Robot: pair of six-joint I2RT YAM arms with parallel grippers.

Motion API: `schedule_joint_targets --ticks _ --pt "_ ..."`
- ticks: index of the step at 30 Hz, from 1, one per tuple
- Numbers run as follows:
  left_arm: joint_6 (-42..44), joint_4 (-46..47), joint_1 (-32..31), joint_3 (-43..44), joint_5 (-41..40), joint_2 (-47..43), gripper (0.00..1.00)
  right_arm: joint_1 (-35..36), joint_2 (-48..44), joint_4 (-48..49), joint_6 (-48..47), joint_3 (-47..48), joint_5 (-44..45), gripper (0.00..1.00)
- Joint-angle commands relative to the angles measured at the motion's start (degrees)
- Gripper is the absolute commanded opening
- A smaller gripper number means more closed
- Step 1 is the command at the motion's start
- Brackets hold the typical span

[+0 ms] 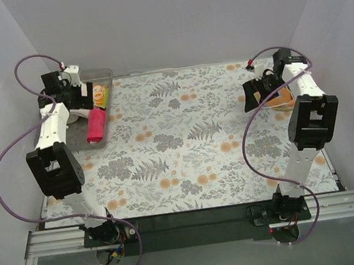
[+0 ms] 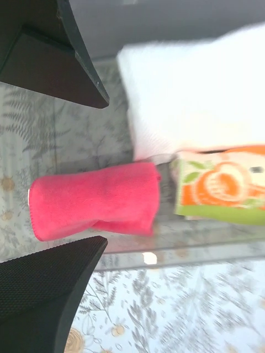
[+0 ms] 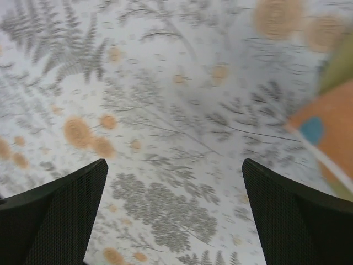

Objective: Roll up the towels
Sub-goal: Place the rolled towel into the container, then move the towel to the center of the board

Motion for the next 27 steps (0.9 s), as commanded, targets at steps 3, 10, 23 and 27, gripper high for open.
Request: schedule_joint_targets --ticks 3,10,23,27 --pt "8.84 2.97 -4.71 3.65 1.77 -9.45 0.98 -1.64 -1.02 13.6 5.76 6.42 22.17 0.98" --pt "12.63 1.83 -9.9 1.45 -1.75 -13.5 0.98 -2.44 12.07 15.01 6.65 15.48 27.81 0.9" --pt "12.1 -2.48 -10.17 3.3 -2.11 -15.61 0.98 -2.7 16.84 15.9 4.71 8.65 18.37 0.45" --pt "11.49 -2.65 -10.08 1.98 0.53 -15.96 0.98 -0.86 12.27 14.76 4.62 -0.75 8.06 0.01"
